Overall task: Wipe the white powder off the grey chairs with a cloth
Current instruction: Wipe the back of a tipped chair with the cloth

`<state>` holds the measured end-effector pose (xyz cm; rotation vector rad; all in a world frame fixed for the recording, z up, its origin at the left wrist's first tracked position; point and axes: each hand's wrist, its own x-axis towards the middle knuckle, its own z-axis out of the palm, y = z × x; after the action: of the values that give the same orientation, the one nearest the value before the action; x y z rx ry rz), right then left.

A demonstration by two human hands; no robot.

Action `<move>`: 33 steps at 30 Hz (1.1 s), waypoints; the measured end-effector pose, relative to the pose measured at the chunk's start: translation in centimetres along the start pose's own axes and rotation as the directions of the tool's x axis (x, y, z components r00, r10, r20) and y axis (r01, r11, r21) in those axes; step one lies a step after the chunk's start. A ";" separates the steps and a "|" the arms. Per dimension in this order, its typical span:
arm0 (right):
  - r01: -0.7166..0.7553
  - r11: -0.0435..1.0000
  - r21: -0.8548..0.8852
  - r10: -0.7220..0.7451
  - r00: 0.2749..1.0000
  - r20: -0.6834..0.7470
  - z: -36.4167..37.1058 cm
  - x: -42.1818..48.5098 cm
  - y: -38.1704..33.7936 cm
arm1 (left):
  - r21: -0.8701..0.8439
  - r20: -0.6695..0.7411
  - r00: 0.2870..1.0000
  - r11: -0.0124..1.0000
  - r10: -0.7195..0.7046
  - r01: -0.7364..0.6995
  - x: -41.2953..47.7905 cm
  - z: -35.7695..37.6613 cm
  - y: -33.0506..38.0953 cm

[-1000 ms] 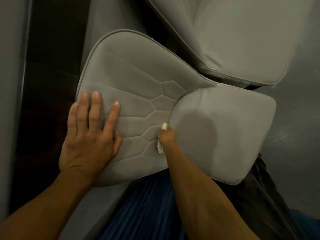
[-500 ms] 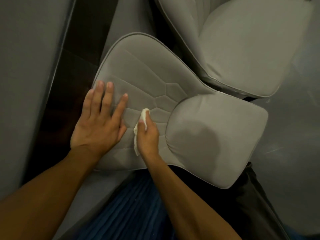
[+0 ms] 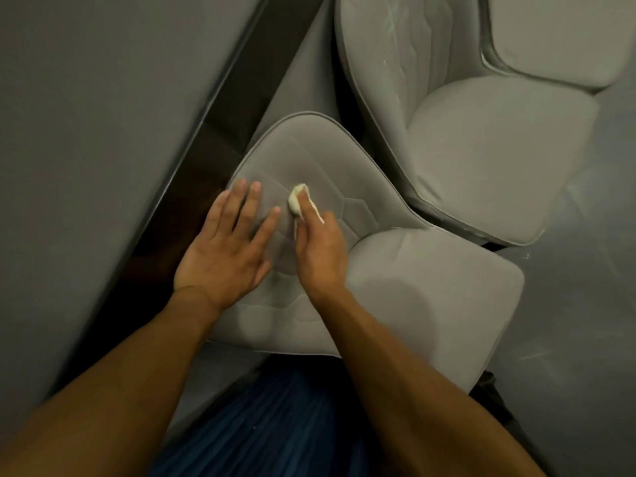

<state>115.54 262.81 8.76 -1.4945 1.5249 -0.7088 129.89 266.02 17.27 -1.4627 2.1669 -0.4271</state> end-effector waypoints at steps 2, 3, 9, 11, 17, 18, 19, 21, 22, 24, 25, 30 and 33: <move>-0.054 0.998 -0.022 0.054 0.999 -0.006 -0.1 -0.2 1.0 | 0.032 0.021 1.000 0.999 0.000 -0.001 0.0 0.1 0.0; -0.052 0.998 -0.022 0.051 0.998 -0.031 -0.2 -0.2 0.9 | 0.032 0.019 1.000 0.999 0.000 -0.001 0.0 0.1 0.0; 0.148 0.989 -0.024 -0.149 0.988 -0.046 0.1 -0.6 -1.5 | -0.023 -0.026 1.000 1.000 -0.002 0.002 0.1 0.2 -0.1; -0.069 0.998 -0.004 0.069 0.998 -0.001 0.1 -0.2 1.1 | 0.015 -0.003 1.000 1.000 0.004 -0.004 0.0 0.4 0.0; -0.191 0.981 -0.034 0.192 0.981 0.024 -2.5 -0.6 3.6 | -0.081 -0.033 0.999 0.997 -0.010 0.007 0.1 -0.2 -0.2; -0.189 0.982 0.009 0.189 0.982 0.022 -2.7 -0.5 3.0 | -0.113 -0.030 0.999 0.994 -0.015 0.011 0.0 -0.4 -0.3; -0.194 0.980 0.049 0.193 0.981 0.026 -3.0 -0.2 2.3 | -0.140 -0.032 0.999 0.990 -0.023 0.018 -0.1 -0.7 -0.4; -0.181 0.977 0.110 0.176 0.983 0.052 -3.9 0.2 0.8 | -0.177 -0.012 0.999 0.984 -0.034 0.032 0.0 -1.3 -0.4; -0.163 0.976 0.143 0.155 0.986 0.061 -4.8 0.6 0.1 | -0.201 0.011 0.999 0.979 -0.043 0.044 0.2 -2.0 -0.4; -0.110 0.971 0.211 0.097 0.993 0.073 -6.8 1.3 -0.6 | -0.259 0.056 0.994 0.961 -0.089 0.100 0.7 -3.4 -0.2; -0.085 0.969 0.233 0.071 0.995 0.070 -8.0 1.8 -0.9 | -0.279 0.086 0.989 0.950 -0.120 0.140 1.2 -4.1 0.0; -0.105 0.938 0.329 0.107 0.994 0.013 -14.5 6.8 -0.5 | -0.359 0.155 0.964 0.896 -0.217 0.260 6.7 -8.4 0.4; -0.189 0.918 0.348 0.182 0.982 0.052 -17.5 11.1 0.2 | -0.426 0.150 0.946 0.844 -0.288 0.325 12.4 -10.5 0.1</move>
<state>101.26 248.99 14.63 -1.0712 1.4152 -0.8035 120.19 254.41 23.23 -2.0547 2.0516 0.0408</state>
